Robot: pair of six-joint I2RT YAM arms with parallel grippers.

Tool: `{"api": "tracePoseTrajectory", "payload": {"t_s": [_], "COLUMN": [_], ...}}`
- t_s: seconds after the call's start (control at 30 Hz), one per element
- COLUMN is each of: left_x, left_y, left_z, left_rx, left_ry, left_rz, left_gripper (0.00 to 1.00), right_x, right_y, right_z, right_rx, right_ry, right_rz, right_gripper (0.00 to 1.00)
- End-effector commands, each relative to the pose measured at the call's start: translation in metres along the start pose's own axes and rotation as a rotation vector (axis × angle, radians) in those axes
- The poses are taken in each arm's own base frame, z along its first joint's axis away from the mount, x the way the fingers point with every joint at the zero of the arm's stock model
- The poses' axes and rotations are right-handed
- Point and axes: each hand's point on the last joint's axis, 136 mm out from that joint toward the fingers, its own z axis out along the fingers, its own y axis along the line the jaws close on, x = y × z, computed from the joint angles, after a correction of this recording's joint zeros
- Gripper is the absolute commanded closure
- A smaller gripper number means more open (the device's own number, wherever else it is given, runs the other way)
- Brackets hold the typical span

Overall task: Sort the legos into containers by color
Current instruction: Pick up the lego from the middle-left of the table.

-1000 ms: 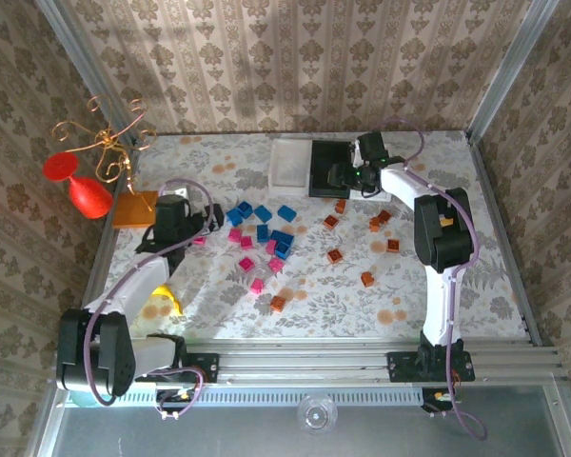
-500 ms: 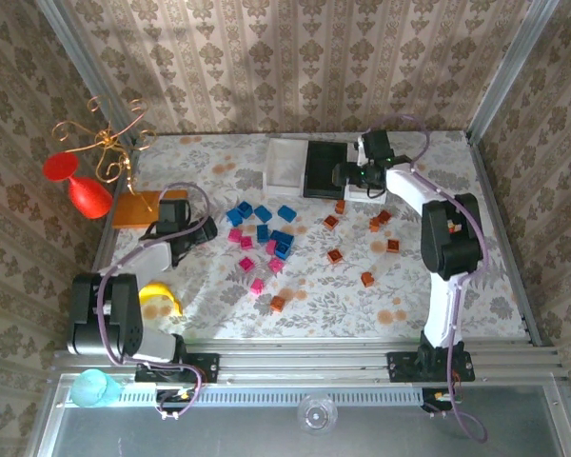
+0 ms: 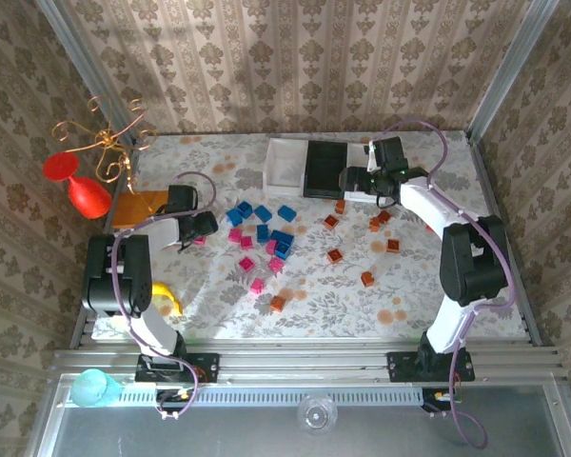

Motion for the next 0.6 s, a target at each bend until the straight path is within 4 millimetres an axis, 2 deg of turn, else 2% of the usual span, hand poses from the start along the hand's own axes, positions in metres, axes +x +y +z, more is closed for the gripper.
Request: {"api": "tracePoseTrajectory", "payload": {"t_s": [0.0, 0.2, 0.37, 0.57], "left_x": [0.01, 0.026, 0.037, 0.032], "left_y": [-0.006, -0.014, -0.018, -0.029], "left_z": [0.003, 0.004, 0.008, 0.002], "left_rx": [-0.008, -0.049, -0.054, -0.033], "left_ry": [0.062, 0.109, 0.133, 0.099], "left_rz": [0.063, 0.153, 0.172, 0.176], "left_gripper": [0.37, 0.43, 0.52, 0.66], "right_x": [-0.007, -0.004, -0.001, 0.002], "right_y": [0.003, -0.001, -0.002, 0.0], "right_z": [-0.019, -0.023, -0.021, -0.023], "right_rx": [-0.011, -0.022, -0.033, -0.042], "right_ry": [-0.042, -0.041, -0.036, -0.031], "right_rz": [0.002, 0.019, 0.033, 0.042], "right_gripper": [0.14, 0.13, 0.13, 0.13]}}
